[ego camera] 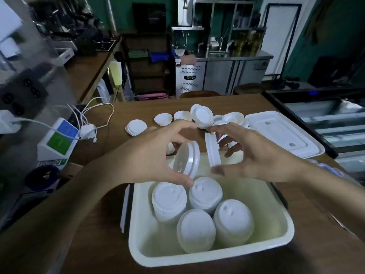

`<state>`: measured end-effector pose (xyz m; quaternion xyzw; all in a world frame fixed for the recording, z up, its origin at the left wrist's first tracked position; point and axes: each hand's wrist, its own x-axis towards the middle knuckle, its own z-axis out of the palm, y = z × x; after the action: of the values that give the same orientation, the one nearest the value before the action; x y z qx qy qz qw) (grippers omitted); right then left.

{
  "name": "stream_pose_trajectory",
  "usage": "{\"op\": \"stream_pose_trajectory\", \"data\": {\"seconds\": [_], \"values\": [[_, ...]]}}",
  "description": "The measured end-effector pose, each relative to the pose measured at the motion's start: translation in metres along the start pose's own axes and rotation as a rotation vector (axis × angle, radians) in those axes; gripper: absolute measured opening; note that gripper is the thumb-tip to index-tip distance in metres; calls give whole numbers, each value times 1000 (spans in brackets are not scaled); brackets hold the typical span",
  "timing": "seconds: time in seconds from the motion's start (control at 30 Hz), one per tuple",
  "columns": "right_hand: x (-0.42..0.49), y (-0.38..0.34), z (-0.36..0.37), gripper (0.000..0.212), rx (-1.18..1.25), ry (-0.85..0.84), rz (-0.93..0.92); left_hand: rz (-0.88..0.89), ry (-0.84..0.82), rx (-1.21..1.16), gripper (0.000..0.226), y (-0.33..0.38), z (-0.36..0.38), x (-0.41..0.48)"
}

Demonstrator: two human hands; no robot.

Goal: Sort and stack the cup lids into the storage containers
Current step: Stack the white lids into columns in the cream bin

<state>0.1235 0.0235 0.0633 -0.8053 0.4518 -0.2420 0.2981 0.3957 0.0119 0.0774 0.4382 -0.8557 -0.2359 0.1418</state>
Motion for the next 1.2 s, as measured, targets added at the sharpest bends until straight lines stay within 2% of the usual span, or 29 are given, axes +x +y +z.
{"op": "stream_pose_trajectory", "data": {"seconds": [0.1,0.23,0.37,0.6,1.0,1.2], "values": [[-28,0,-2,75,-178,-72,36,37,-91,59,85,10,15,-9],[-52,-2,2,72,-477,-258,119,167,-244,108,77,15,41,-12],[-60,-1,10,78,-547,-379,185,177,-337,116,71,14,62,-10],[-55,-5,19,82,-658,-517,225,192,-377,182,54,9,84,-12],[-56,-2,19,79,-614,-533,192,118,-382,106,52,2,79,-19],[-53,-2,27,80,-687,-537,187,114,-432,118,55,4,86,-13]]}}
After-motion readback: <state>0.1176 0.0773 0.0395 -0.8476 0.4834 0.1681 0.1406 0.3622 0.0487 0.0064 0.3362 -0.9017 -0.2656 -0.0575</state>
